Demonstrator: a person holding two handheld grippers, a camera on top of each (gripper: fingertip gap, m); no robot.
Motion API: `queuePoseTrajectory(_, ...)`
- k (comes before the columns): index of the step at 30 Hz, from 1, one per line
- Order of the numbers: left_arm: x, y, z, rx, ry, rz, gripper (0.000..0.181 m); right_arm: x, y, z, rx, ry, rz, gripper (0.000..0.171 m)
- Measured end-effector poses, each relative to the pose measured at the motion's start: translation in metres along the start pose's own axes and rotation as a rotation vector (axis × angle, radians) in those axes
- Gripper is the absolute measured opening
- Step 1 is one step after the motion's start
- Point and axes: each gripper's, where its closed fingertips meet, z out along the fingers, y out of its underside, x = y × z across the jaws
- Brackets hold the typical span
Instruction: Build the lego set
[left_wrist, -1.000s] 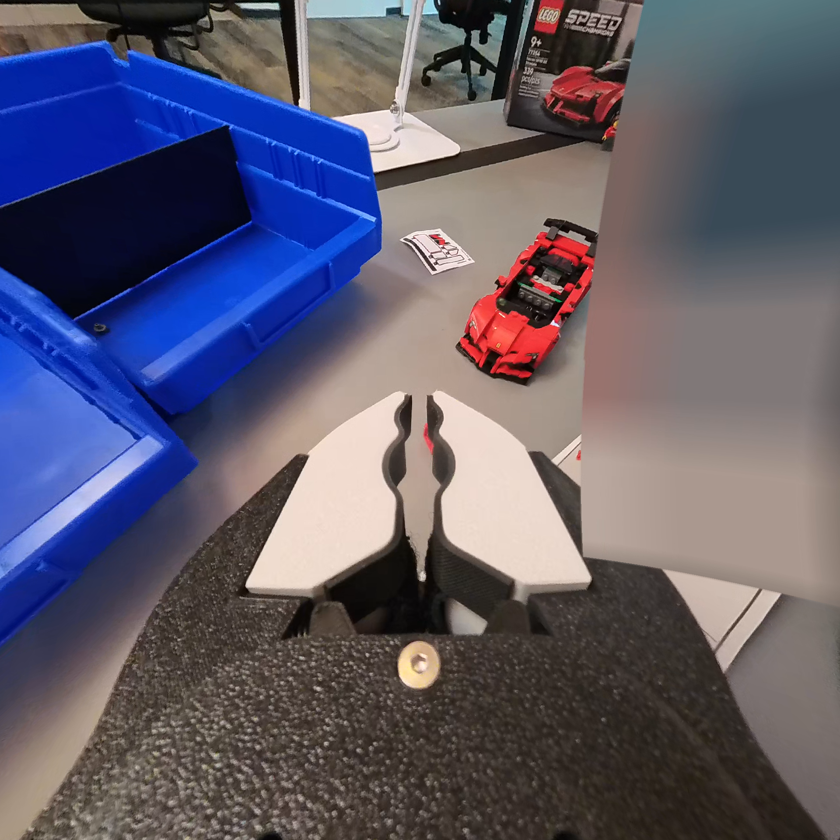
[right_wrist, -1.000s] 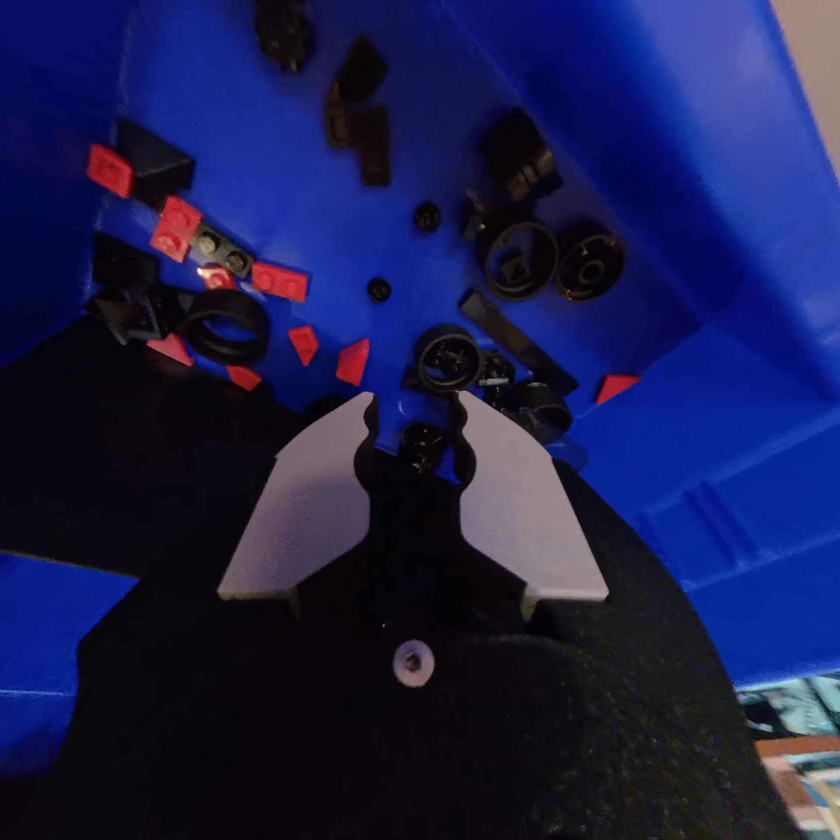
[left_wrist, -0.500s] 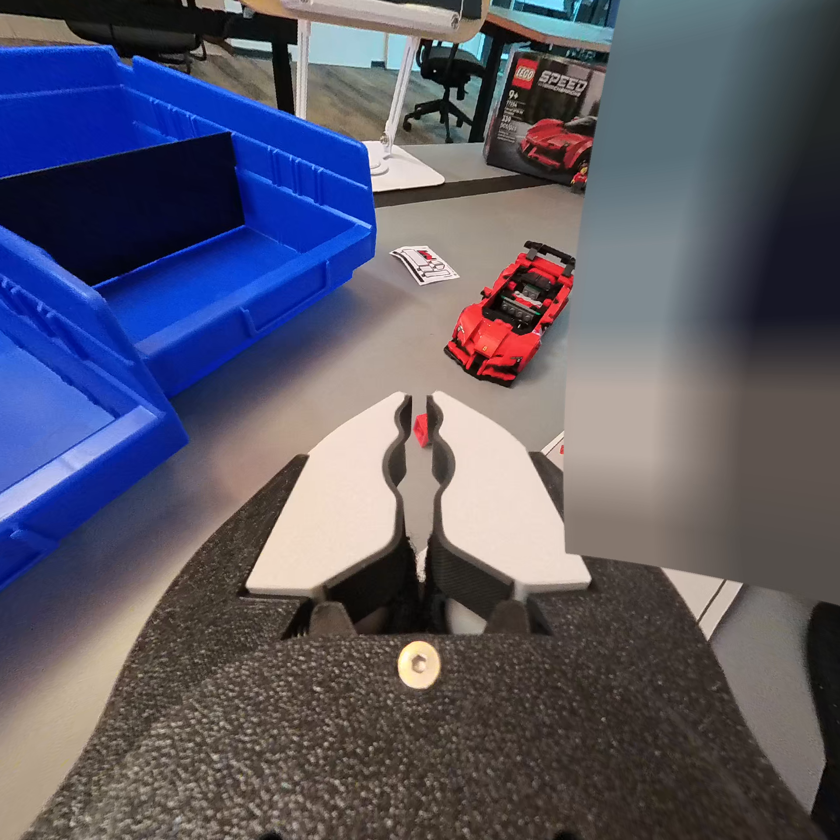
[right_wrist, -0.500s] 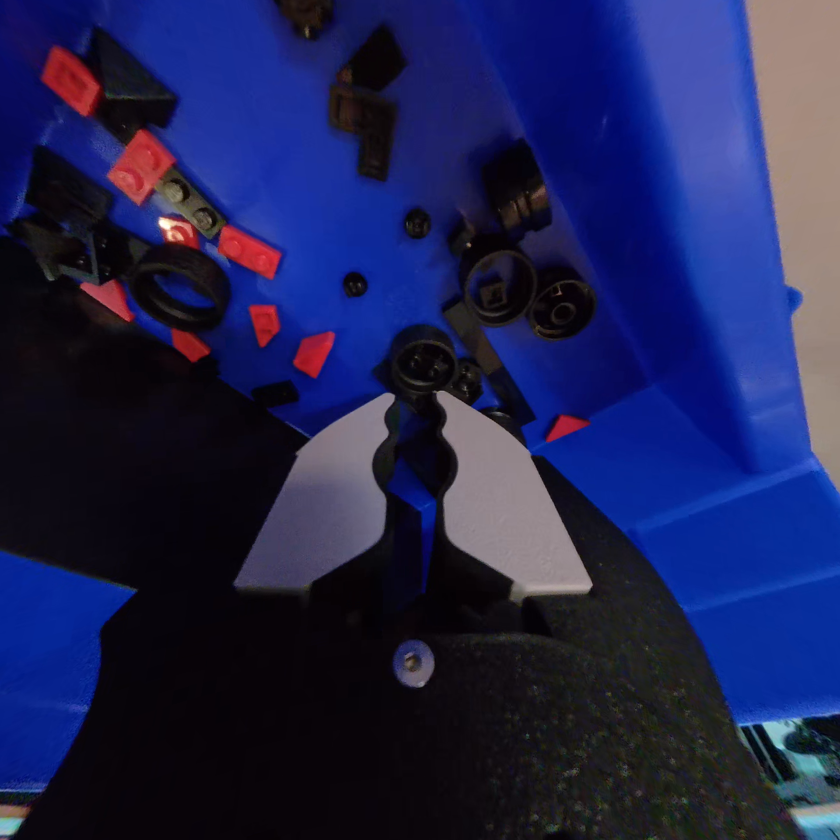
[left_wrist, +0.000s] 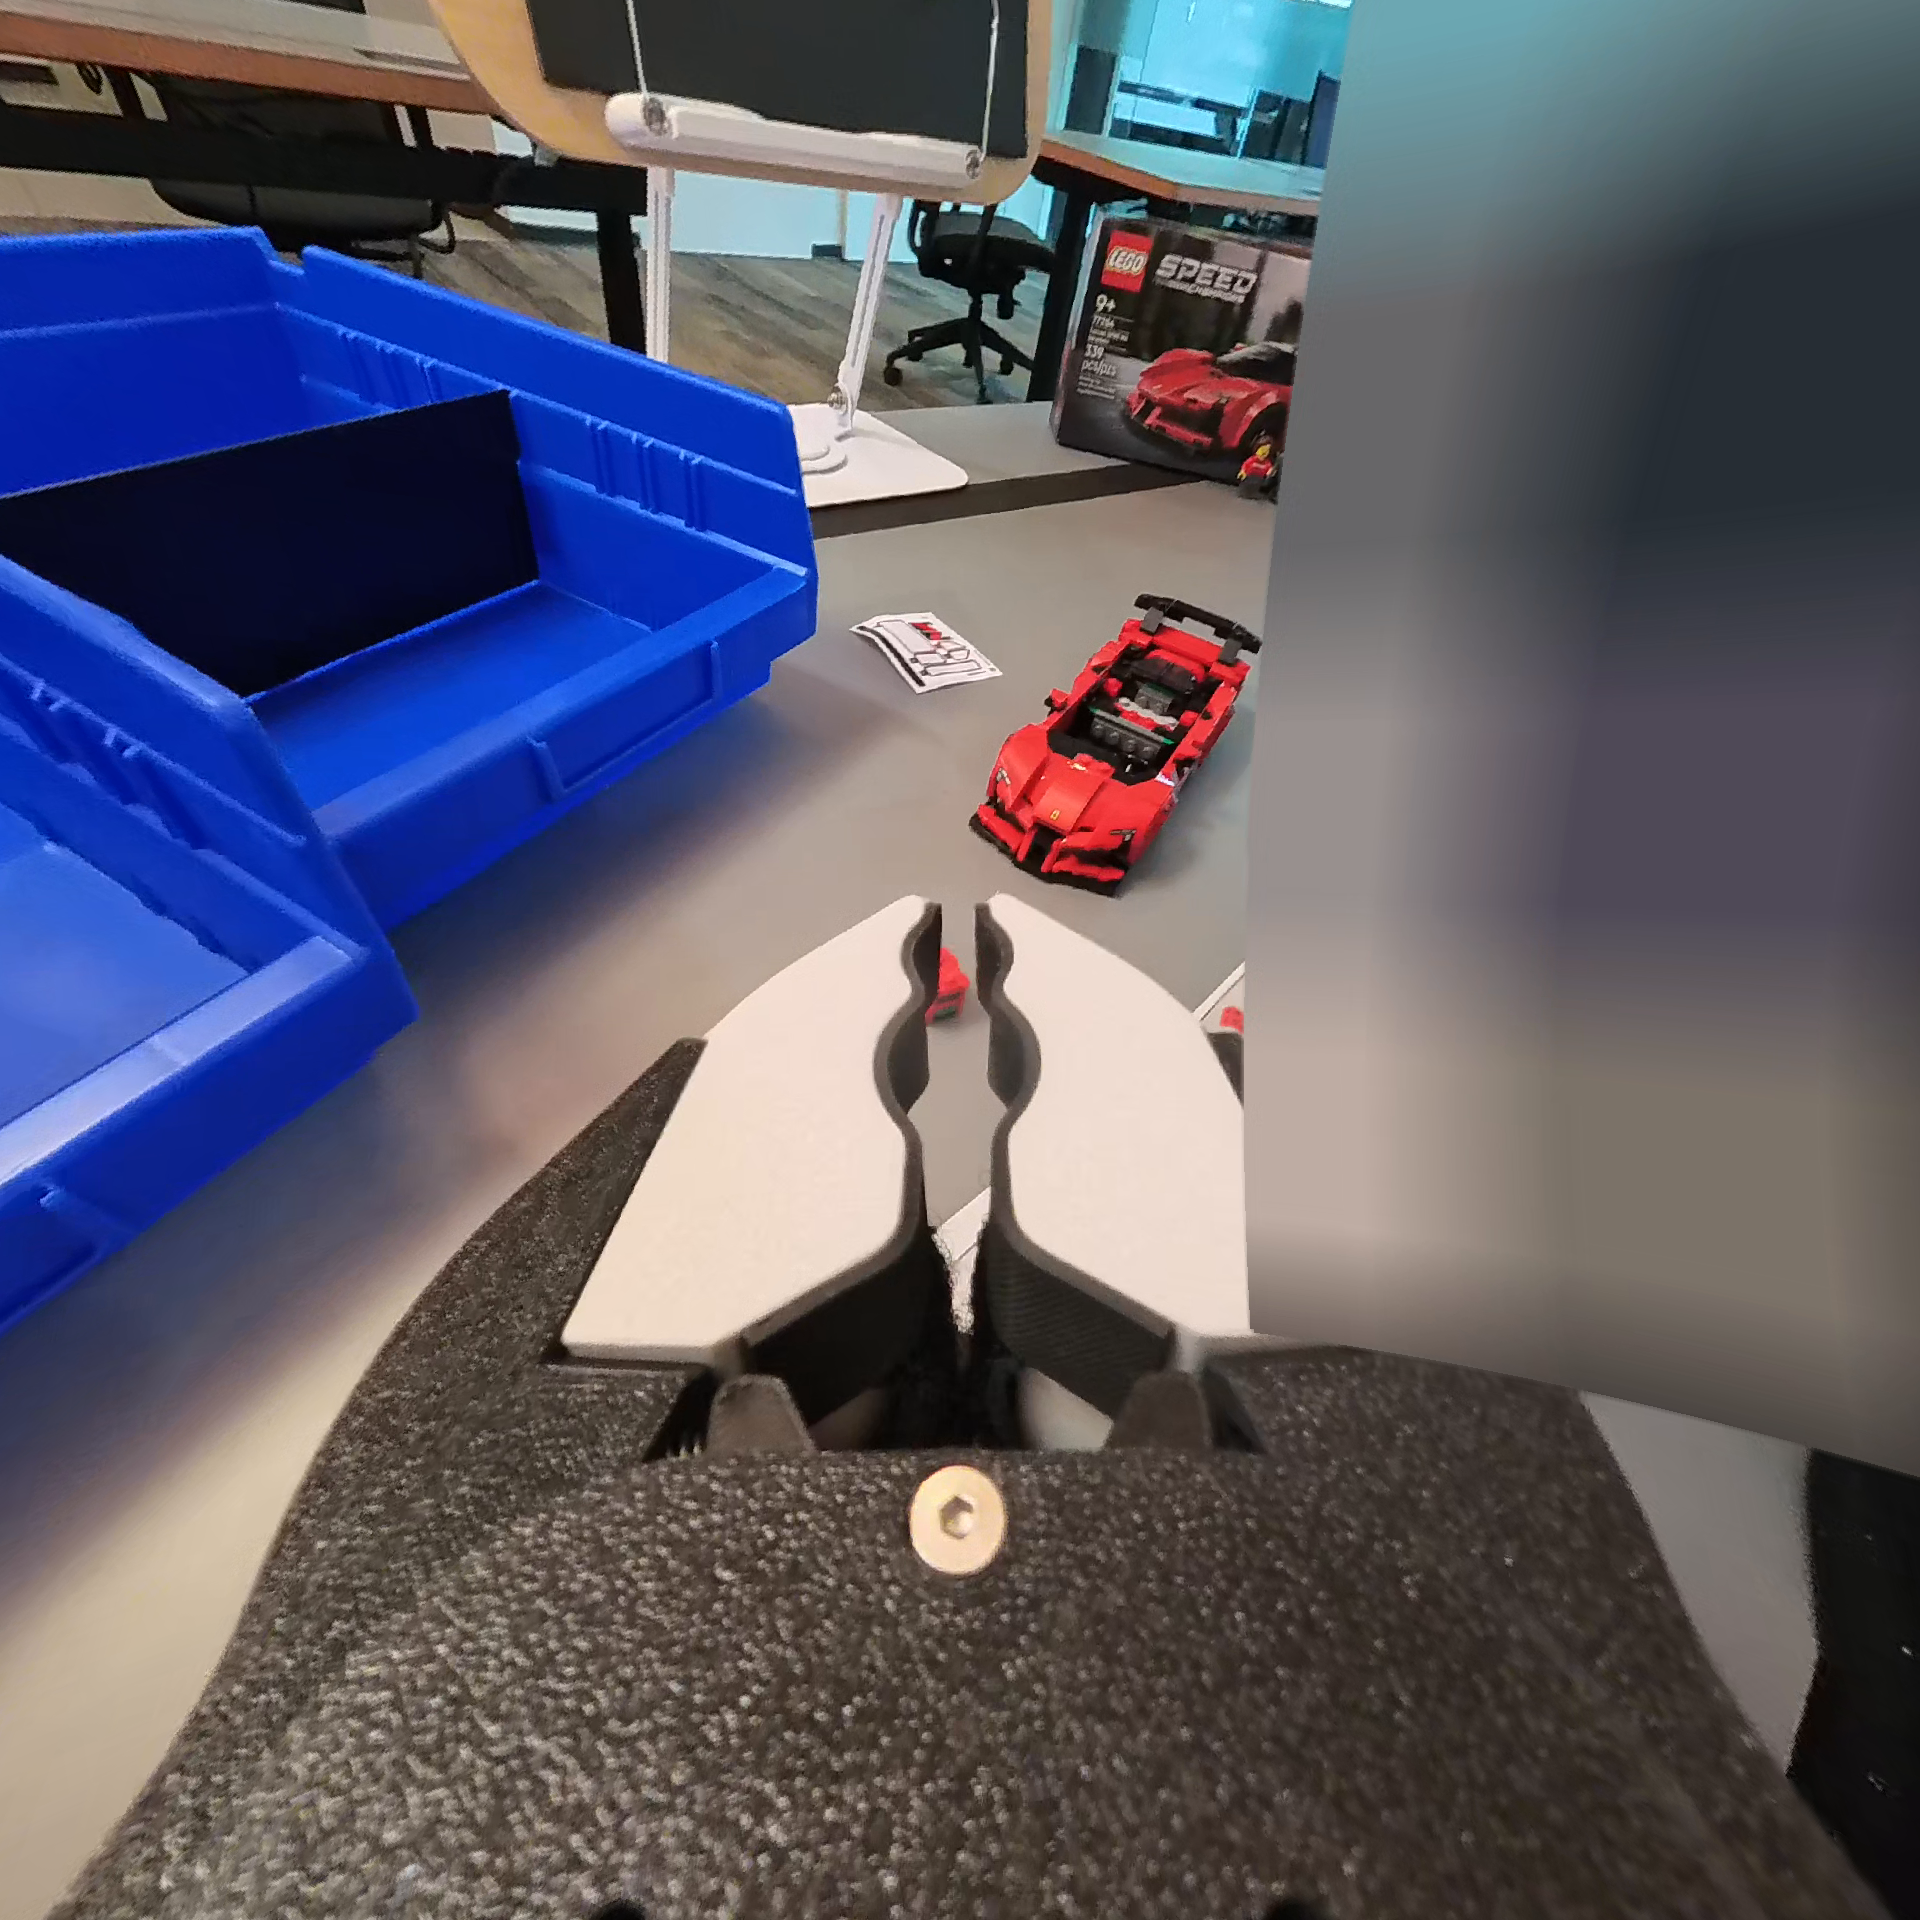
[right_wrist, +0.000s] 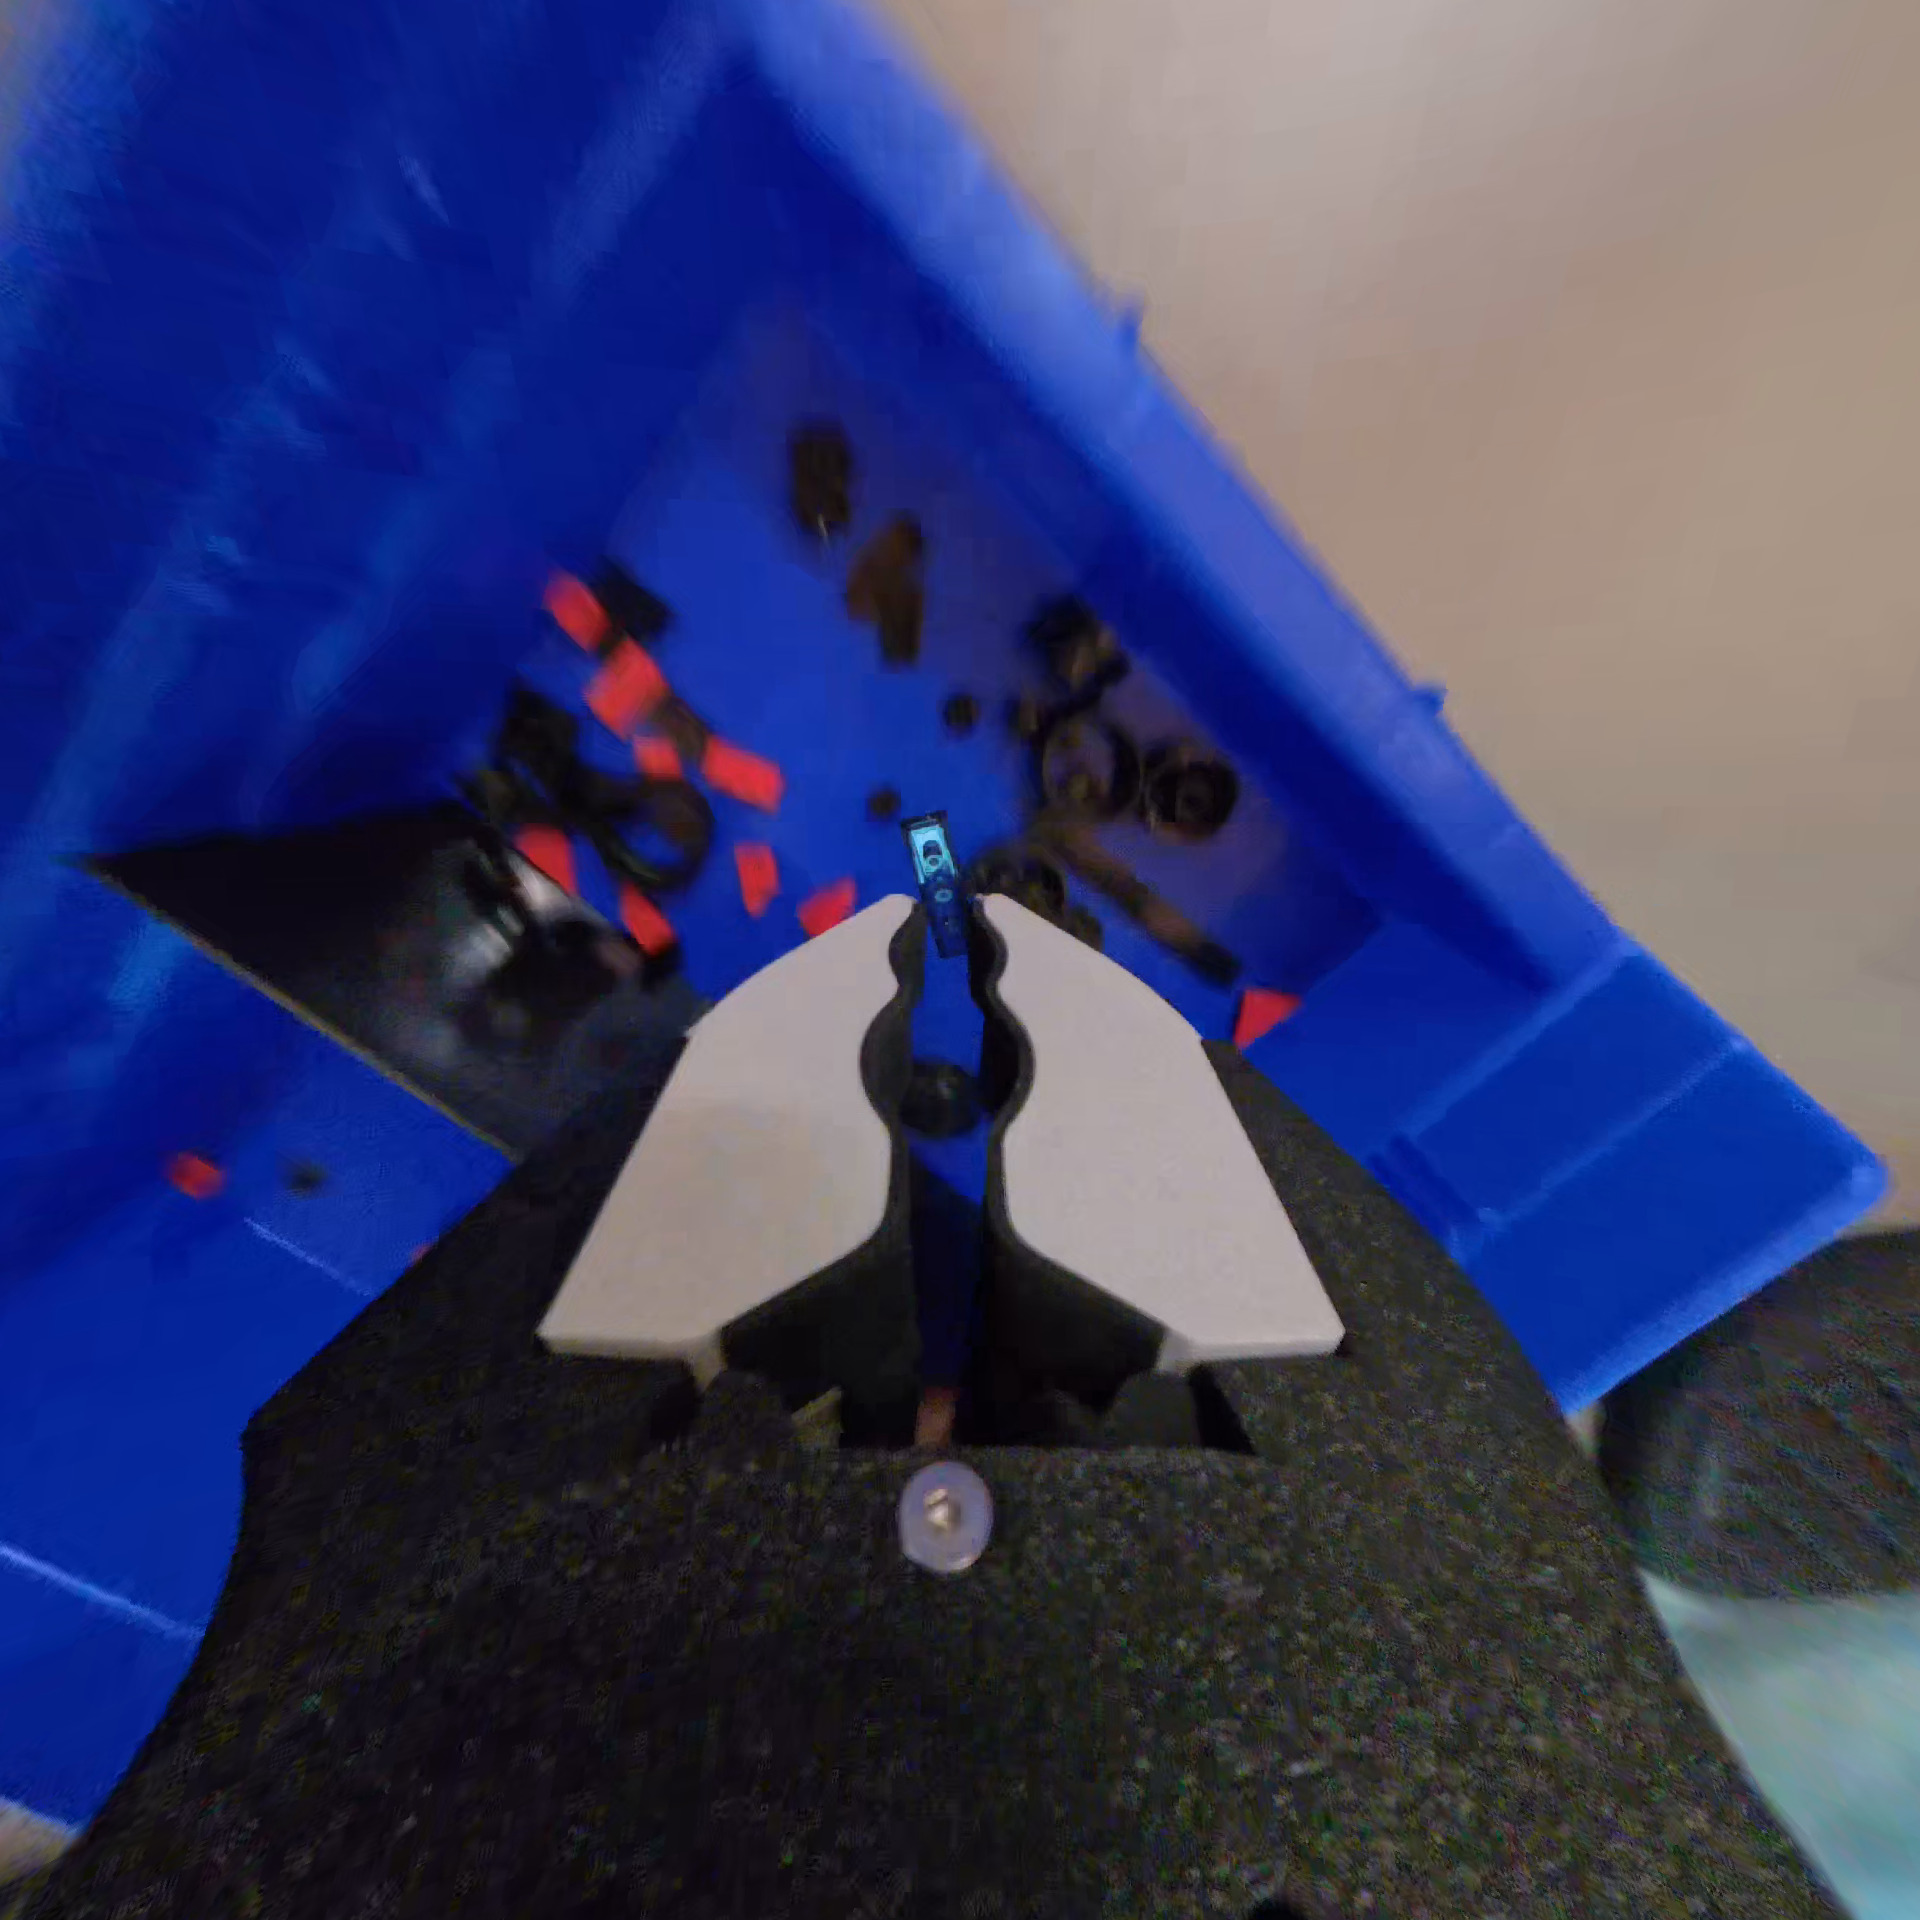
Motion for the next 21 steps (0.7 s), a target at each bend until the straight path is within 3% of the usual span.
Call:
queuePoseTrajectory(5, 0.016, -0.003, 0.010, 0.015, 0.077, 0.030, 0.007, -0.032, -0.104, -0.066, 0.692, -0.153, 0.141, 0.008)
queuePoseTrajectory(14, 0.073, 0.005, 0.025, -0.020, 0.281, 0.152, 0.009, -0.118, -0.226, -0.134, 1.219, -0.421, 0.203, 0.007)
queuePoseTrajectory(21, 0.106, 0.014, 0.027, -0.029, 0.393, 0.226, 0.010, -0.143, -0.266, -0.138, 1.544, -0.596, 0.229, 0.007)
